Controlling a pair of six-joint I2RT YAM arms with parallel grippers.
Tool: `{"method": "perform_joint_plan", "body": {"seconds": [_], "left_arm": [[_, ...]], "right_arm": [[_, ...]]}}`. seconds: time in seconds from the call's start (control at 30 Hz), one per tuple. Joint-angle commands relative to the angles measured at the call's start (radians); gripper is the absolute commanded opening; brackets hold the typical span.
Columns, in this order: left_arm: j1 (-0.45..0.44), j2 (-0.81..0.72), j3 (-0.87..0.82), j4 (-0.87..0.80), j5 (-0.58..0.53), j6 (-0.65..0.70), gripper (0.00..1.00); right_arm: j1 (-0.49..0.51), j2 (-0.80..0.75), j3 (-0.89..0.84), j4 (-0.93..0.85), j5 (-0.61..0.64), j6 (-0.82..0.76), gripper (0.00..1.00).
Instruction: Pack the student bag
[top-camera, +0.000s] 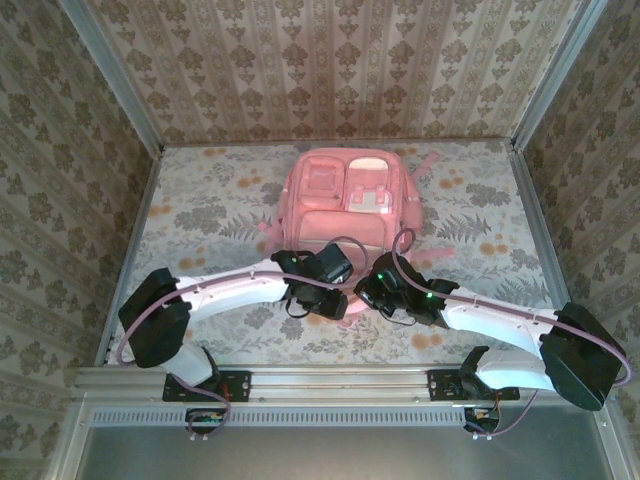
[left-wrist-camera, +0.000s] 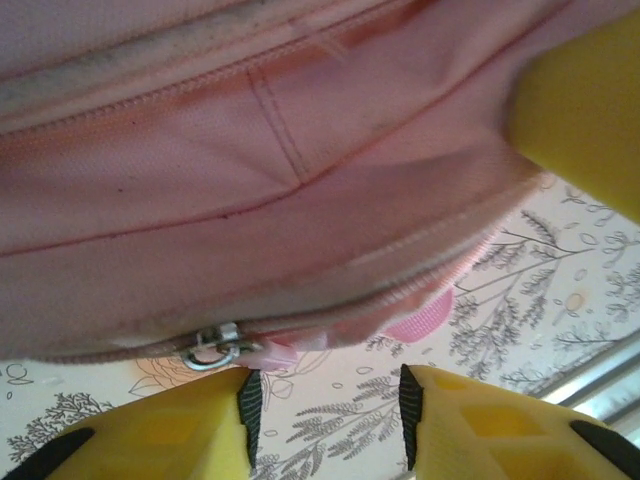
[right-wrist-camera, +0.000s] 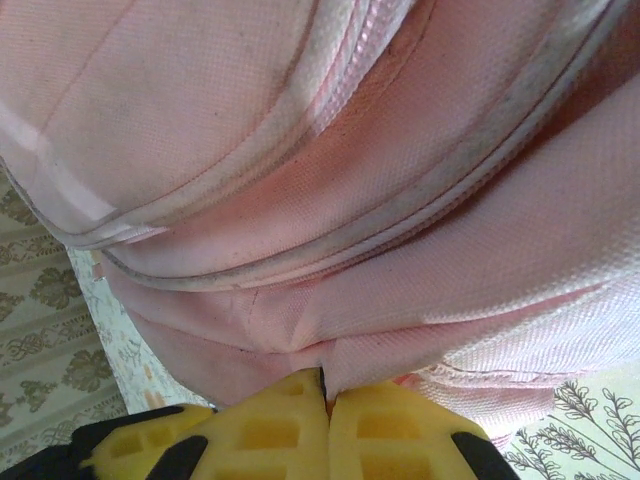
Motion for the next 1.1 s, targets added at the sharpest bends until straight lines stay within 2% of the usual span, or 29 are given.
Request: {"method": "perform_joint_plan", "body": {"seconds": [0.0, 0.2, 0.3, 0.5, 0.67, 0.83, 0.97, 1.07], "left_arm": [[0.023, 0.040, -0.019, 0.026, -0.045, 0.005, 0.39], [0.022, 0.082, 0.005, -0.022, -0.149, 0.064, 0.36], [0.030, 0.075, -0.007, -0.007, -0.156, 0.070, 0.35], [0.038, 0.048, 0.014, -0.013, -0.138, 0.084, 0.09], [0.043, -0.052, 0.018, -0.062, -0.123, 0.106, 0.01], [0.117, -0.186, -0.076, -0.030, 0.003, 0.122, 0.00], [0.170, -0.212, -0.125, -0.023, 0.099, 0.134, 0.00], [0.183, -0.213, -0.143, -0.021, 0.122, 0.139, 0.00]], "right_arm": [[0.019, -0.001, 0.020, 0.040, 0.001, 0.027, 0.00], [0.020, -0.013, 0.006, 0.058, 0.001, 0.029, 0.00], [0.020, -0.008, 0.001, 0.068, -0.001, 0.027, 0.00], [0.018, 0.009, 0.007, 0.053, 0.011, 0.005, 0.00], [0.010, -0.019, 0.044, -0.084, 0.073, -0.072, 0.00], [-0.010, -0.051, 0.066, -0.229, 0.161, -0.135, 0.00], [-0.045, -0.066, 0.050, -0.268, 0.184, -0.146, 0.00], [-0.071, -0.085, 0.035, -0.280, 0.198, -0.157, 0.00]]}}
